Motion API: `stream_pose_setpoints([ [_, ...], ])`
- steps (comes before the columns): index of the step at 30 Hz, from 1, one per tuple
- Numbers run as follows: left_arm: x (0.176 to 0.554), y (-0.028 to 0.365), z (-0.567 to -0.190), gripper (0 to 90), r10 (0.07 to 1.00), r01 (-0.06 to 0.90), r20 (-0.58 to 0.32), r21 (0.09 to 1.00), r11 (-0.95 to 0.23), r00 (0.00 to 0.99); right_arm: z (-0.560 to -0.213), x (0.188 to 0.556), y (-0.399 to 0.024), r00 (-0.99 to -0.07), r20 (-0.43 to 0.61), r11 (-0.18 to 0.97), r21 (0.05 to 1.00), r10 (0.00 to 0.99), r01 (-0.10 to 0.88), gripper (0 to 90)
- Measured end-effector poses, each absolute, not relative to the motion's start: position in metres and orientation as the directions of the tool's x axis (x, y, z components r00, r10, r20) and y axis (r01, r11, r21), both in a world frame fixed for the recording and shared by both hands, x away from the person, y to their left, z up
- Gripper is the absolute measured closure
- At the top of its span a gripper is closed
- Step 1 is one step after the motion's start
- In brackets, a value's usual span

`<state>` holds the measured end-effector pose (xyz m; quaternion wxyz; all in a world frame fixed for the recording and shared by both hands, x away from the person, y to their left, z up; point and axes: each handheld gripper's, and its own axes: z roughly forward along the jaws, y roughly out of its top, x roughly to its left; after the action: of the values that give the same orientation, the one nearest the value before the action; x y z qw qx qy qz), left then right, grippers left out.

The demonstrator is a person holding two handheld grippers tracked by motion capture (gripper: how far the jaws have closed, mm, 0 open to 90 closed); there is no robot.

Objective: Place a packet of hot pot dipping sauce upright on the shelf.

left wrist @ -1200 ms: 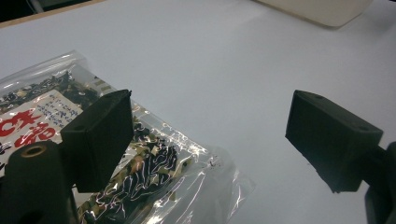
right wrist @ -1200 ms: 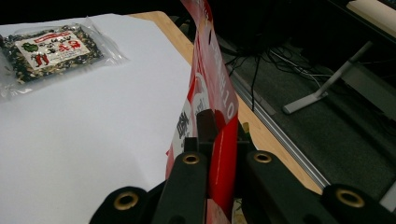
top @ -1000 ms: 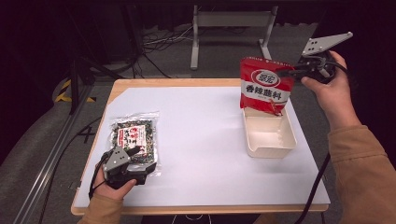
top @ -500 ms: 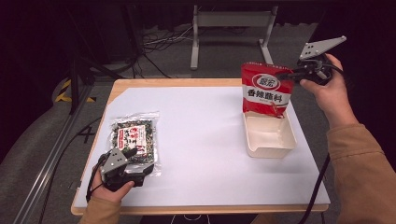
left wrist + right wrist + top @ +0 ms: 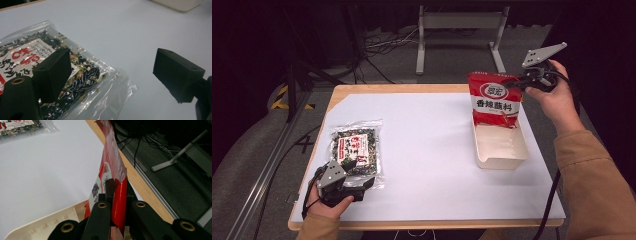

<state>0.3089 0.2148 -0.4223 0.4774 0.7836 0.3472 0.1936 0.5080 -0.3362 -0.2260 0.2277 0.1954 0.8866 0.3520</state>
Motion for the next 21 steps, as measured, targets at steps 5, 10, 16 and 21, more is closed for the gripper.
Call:
stream_pose_setpoints([
  [5,0.310,0.214,-0.422,15.5,0.724,0.354,-0.024,0.883,-0.307,0.689,-0.229,0.509,-0.330,-0.829,-0.265,0.679,0.713,0.493,0.176,88.1],
  [10,0.311,0.213,-0.422,15.5,0.721,0.352,-0.028,0.886,-0.303,0.692,-0.234,0.508,-0.329,-0.830,-0.254,0.665,0.725,0.497,0.176,87.5],
  [16,0.314,0.210,-0.422,15.5,0.715,0.349,-0.027,0.885,-0.308,0.699,-0.241,0.505,-0.332,-0.821,-0.242,0.654,0.731,0.517,0.196,85.3],
  [21,0.316,0.208,-0.421,15.5,0.709,0.346,-0.025,0.885,-0.312,0.704,-0.245,0.504,-0.336,-0.807,-0.236,0.653,0.722,0.541,0.227,86.9],
])
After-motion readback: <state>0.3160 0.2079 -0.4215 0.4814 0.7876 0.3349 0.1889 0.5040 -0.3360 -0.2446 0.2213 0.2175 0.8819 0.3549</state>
